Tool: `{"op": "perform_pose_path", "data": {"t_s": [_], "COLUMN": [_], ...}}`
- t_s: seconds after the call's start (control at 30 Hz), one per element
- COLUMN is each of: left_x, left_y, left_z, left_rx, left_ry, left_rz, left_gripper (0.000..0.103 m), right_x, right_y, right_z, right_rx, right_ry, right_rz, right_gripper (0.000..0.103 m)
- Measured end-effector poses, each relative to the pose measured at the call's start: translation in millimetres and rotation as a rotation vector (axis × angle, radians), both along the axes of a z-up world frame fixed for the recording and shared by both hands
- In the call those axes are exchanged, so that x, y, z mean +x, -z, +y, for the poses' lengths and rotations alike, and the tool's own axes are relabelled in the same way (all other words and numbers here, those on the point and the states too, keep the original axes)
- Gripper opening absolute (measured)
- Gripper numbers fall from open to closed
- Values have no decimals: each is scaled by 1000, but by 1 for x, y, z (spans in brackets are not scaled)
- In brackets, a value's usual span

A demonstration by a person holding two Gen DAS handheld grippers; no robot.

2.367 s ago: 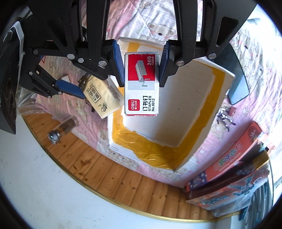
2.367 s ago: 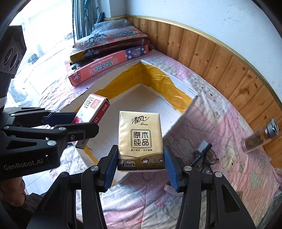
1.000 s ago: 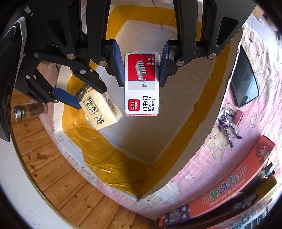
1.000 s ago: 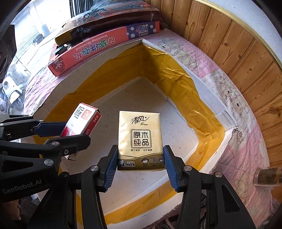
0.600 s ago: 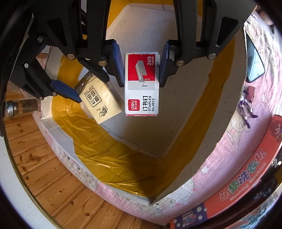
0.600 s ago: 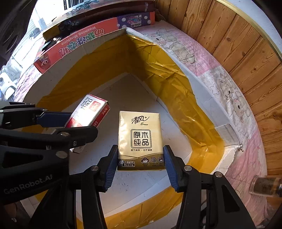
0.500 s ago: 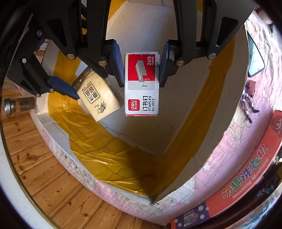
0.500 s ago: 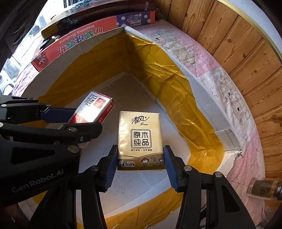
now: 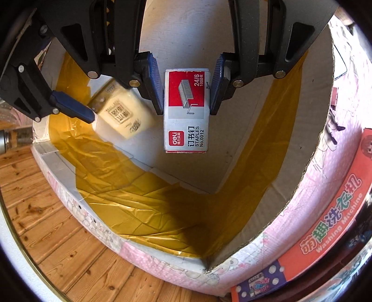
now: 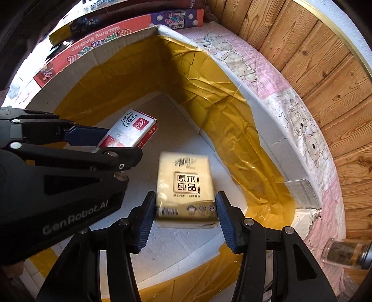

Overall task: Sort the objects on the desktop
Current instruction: 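Open both tools to drop the staples box and tissue pack into the box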

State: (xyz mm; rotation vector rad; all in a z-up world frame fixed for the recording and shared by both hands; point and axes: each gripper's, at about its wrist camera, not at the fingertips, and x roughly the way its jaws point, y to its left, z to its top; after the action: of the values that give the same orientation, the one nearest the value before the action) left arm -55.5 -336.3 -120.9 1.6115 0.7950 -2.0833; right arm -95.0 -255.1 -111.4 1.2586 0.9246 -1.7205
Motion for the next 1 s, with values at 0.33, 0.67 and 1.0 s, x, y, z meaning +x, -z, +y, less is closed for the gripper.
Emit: {"op": "perform_pose_path", "data": {"t_s": [0.33,0.67,1.0], "left_x": [26,63,100], "left_y": [-19,-46,-85], "left_z": [-2,24,61], "left_rx": [0,-8,-91], "left_ry": [-4,14,60], "left_rz": [28,78,142], "left_gripper": [43,43,43], "right_x": [16,36,87], "right_y": [-17,-47,-79], "right_z": [10,41,68], "right_rx": [-79,-161,-229], "right_ry": [46,118,95], "right_rz": [-40,-94,-39], "right_gripper": [62,63,63]}}
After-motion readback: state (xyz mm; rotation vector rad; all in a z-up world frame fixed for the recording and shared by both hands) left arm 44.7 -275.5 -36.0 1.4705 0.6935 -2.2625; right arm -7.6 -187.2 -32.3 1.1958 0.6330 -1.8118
